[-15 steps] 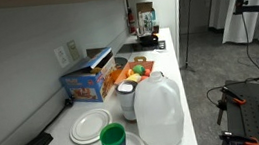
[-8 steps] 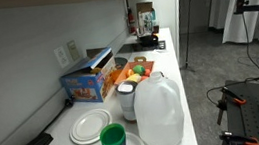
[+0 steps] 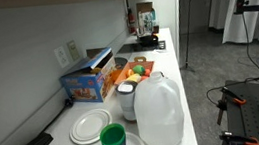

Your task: Close the overhead cabinet door

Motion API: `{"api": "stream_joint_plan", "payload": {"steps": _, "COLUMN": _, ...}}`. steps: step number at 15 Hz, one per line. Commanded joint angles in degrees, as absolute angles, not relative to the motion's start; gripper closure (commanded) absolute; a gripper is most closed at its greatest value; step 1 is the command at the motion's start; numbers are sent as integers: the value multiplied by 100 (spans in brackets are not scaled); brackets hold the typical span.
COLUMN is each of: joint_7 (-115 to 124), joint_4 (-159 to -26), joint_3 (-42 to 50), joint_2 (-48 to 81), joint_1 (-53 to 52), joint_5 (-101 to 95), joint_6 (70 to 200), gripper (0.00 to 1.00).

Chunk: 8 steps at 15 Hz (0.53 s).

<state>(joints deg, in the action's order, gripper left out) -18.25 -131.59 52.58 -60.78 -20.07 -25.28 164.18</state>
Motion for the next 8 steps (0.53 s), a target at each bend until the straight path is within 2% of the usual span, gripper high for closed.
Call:
{"api": "stream_joint_plan", "payload": {"steps": 1, "joint_7": -2275, "joint_4": -13393, "joint_3": 5109, "joint_2": -6030, "joint_1": -1867, "joint_5": -1922, "joint_6": 16503, "gripper": 0}}
{"api": "stream_joint_plan", "payload": {"steps": 8, "joint_7": -2593, "joint_4": -14442, "joint_3": 4301, "joint_2": -6591, "joint_1": -1469, "joint_5": -1382, "joint_6": 16256, "gripper": 0}}
